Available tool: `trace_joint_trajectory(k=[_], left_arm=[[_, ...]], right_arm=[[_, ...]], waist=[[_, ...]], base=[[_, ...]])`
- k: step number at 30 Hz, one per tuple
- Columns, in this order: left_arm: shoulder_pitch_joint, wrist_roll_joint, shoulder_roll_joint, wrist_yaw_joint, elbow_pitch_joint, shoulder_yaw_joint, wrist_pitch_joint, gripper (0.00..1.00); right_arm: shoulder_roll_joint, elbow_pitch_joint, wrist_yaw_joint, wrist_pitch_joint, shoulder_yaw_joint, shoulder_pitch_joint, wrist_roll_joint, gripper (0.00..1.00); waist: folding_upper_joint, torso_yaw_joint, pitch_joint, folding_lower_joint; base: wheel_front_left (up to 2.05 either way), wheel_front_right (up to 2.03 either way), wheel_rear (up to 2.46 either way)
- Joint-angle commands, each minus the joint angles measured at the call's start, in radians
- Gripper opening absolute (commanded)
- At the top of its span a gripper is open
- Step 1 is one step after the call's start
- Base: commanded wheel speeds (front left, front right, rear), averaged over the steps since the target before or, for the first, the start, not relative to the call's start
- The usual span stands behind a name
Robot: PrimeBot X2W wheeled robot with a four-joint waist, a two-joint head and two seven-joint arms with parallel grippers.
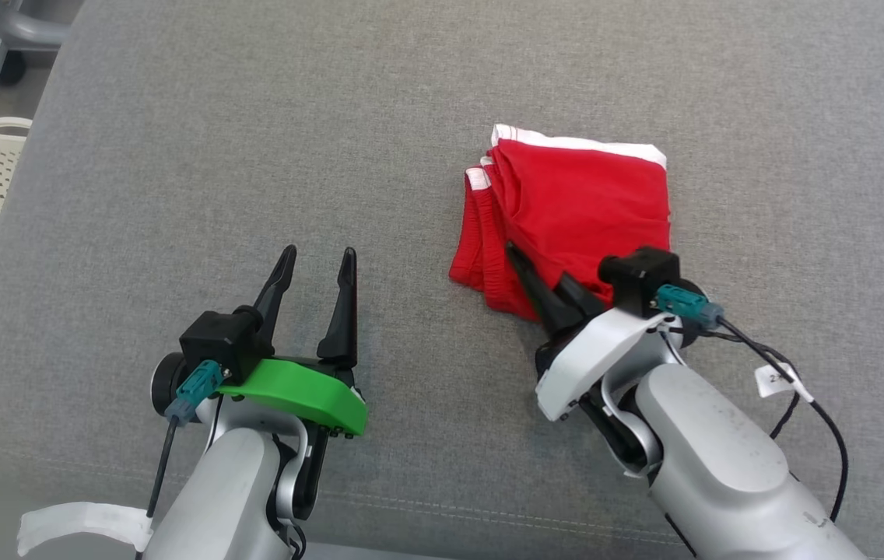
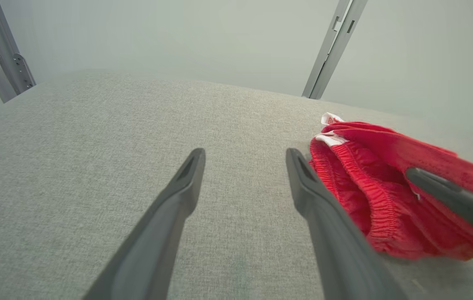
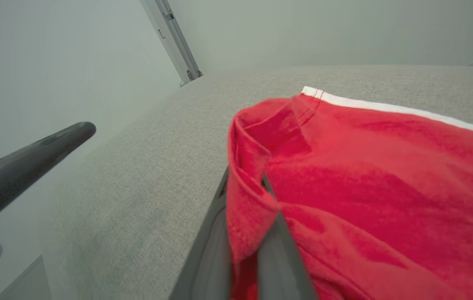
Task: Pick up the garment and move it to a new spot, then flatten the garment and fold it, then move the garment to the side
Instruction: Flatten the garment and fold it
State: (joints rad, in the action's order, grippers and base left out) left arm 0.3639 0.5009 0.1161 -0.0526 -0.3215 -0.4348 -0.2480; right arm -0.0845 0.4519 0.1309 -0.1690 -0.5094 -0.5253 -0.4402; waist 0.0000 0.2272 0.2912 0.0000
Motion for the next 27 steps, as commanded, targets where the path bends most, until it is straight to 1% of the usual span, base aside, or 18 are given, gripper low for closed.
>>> trace_joint_trajectory(k=[1, 2, 6, 11, 14, 17, 21, 23, 27], left_arm=[[-0.004, 0.006, 0.001, 0.0, 0.0, 0.001, -0.004, 1.0], [-0.004, 0.007, 0.002, -0.001, 0.0, 0.002, -0.005, 1.0], [-0.008, 0.006, 0.007, -0.007, -0.001, 0.006, -0.006, 1.0], [-0.002, 0.006, 0.015, -0.013, 0.003, 0.012, -0.008, 1.0], [-0.003, 0.008, 0.021, -0.019, 0.005, 0.016, -0.009, 1.0], [-0.005, 0.008, 0.024, -0.021, 0.006, 0.018, -0.007, 1.0], [-0.01, 0.006, 0.038, -0.031, 0.016, 0.029, -0.009, 1.0], [-0.012, 0.004, 0.045, -0.037, 0.025, 0.034, -0.01, 1.0], [-0.016, -0.005, 0.057, -0.048, 0.049, 0.048, -0.01, 1.0]], right_arm=[[0.002, 0.015, -0.001, -0.009, -0.017, -0.016, -0.014, 0.37], [0.003, 0.031, 0.0, -0.005, -0.034, -0.023, -0.016, 1.0], [0.0, 0.046, 0.0, -0.02, -0.125, -0.042, -0.041, 1.0], [-0.021, 0.011, 0.0, -0.031, -0.23, -0.034, -0.061, 1.0], [-0.044, -0.04, 0.0, -0.042, -0.275, -0.012, -0.085, 1.0], [-0.066, -0.083, -0.001, -0.055, -0.277, 0.001, -0.09, 1.0], [-0.095, -0.178, 0.0, -0.081, -0.179, 0.06, -0.077, 1.0], [-0.105, -0.22, 0.0, -0.088, -0.086, 0.097, -0.056, 1.0], [-0.09, -0.295, 0.0, -0.095, 0.125, 0.172, 0.007, 1.0]], waist=[[0.0, 0.004, 0.004, 0.0], [0.0, 0.005, 0.005, 0.0], [0.0, -0.002, 0.007, 0.0], [0.0, -0.02, 0.01, 0.0], [0.0, -0.034, 0.008, 0.0], [0.0, -0.043, 0.005, 0.0], [0.0, -0.065, -0.005, 0.0], [0.0, -0.075, -0.01, 0.0], [0.0, -0.094, -0.017, 0.0]], base=[[0.0, 0.0, 0.0], [0.0, 0.0, 0.0], [0.0, 0.0, 0.0], [0.0, 0.0, 0.0], [0.0, 0.0, 0.0], [0.0, 0.0, 0.0], [0.0, 0.0, 0.0], [0.0, 0.0, 0.0], [0.0, 0.0, 0.0]])
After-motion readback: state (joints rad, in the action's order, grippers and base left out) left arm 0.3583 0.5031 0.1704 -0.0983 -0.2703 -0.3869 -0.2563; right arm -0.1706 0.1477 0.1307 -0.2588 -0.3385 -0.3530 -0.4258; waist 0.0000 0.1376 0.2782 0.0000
